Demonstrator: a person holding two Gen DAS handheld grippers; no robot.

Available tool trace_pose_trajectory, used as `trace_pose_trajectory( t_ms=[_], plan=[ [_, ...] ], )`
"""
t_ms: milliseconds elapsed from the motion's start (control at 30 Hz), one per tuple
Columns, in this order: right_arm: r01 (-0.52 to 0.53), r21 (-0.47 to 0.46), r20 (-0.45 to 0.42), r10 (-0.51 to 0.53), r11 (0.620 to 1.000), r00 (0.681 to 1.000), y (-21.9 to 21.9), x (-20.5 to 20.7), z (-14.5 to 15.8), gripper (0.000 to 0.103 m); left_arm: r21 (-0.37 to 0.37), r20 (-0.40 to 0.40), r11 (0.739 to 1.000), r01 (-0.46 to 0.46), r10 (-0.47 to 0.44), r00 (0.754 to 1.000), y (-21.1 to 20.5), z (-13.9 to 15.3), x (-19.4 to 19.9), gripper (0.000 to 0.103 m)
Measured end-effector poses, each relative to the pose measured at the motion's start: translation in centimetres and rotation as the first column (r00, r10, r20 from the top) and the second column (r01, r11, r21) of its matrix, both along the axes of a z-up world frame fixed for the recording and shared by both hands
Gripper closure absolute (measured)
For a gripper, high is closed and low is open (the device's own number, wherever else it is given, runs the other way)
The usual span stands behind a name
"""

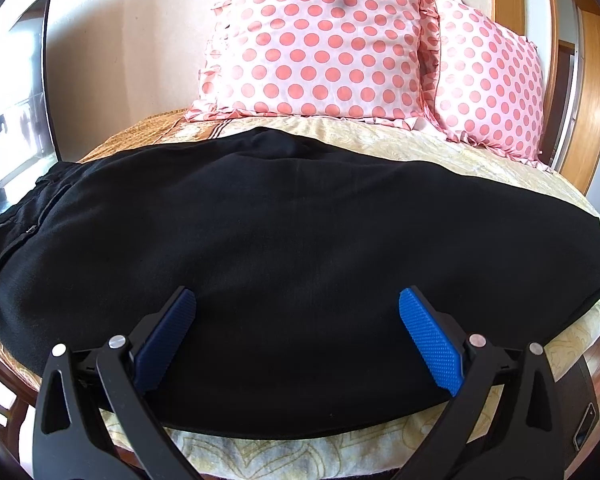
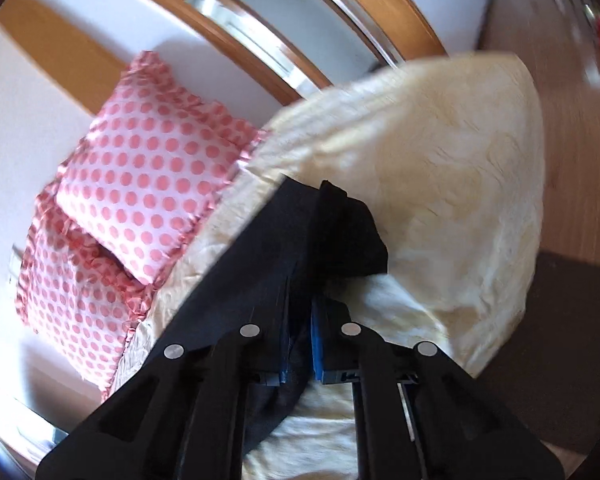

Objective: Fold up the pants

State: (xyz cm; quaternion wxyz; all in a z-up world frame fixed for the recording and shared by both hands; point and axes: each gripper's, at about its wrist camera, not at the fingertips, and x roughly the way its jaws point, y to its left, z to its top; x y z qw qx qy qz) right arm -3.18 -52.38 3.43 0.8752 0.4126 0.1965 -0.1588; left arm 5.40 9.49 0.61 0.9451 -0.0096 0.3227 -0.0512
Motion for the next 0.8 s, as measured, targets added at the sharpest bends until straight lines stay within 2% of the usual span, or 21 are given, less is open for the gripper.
trace_pose_trajectory(
  t_ms=[100,167,267,333,400,500,567,633,700,800],
  plan=[
    [-0.081,-0.085,0.044,0.085,0.993,0.995,2.3,1.6,2.9,0.094,-0.007,-0.002,1.000,-0.001,0.001,1.000,0.0,0.0,0.0,0.002],
    [-0.166,-0.147,0.081,0.179,0.975,0.980,5.1,3.5,5.3,0.094,-0.007,0.000,1.000,-0.004,0.004,1.000,0.0,0.0,0.1,0.002],
    [-0.324,-0.192,0.145,0.354,0.926,0.924,10.5,6.6,7.8,0.094,-0.010,0.001,1.000,-0.012,0.012,1.000,-0.1,0.0,0.0,0.002],
    [-0.451,-0.213,0.173,0.488,0.867,0.856,15.1,8.8,8.7,0.094,-0.034,0.000,0.999,-0.016,0.016,1.000,0.1,0.1,0.1,0.002],
    [-0.588,-0.233,0.171,0.627,0.775,0.760,21.0,11.0,8.8,0.094,-0.070,-0.003,0.997,-0.018,0.018,1.000,0.5,0.3,0.1,0.002],
    [-0.744,-0.227,0.130,0.776,0.629,0.617,28.2,12.9,7.3,0.094,-0.143,-0.002,0.990,-0.017,0.017,1.000,1.1,0.8,-0.2,0.002],
    [-0.841,-0.202,0.021,0.860,0.503,0.509,33.7,14.0,4.6,0.095,-0.193,0.005,0.981,-0.014,0.016,1.000,1.6,1.3,-0.6,0.002],
    [-0.890,-0.170,-0.086,0.894,0.422,0.440,37.1,14.3,2.0,0.095,-0.216,0.018,0.976,-0.019,0.023,1.000,1.9,1.8,-1.0,0.002],
    [-0.916,-0.129,-0.133,0.909,0.379,0.394,38.7,14.3,0.4,0.095,-0.216,0.036,0.976,-0.021,0.029,0.999,2.1,2.3,-1.5,0.002],
    [-0.917,-0.142,-0.150,0.907,0.374,0.393,39.4,14.3,0.5,0.095,-0.178,0.074,0.984,-0.024,0.038,0.997,2.2,3.1,-2.2,0.002]
  ],
)
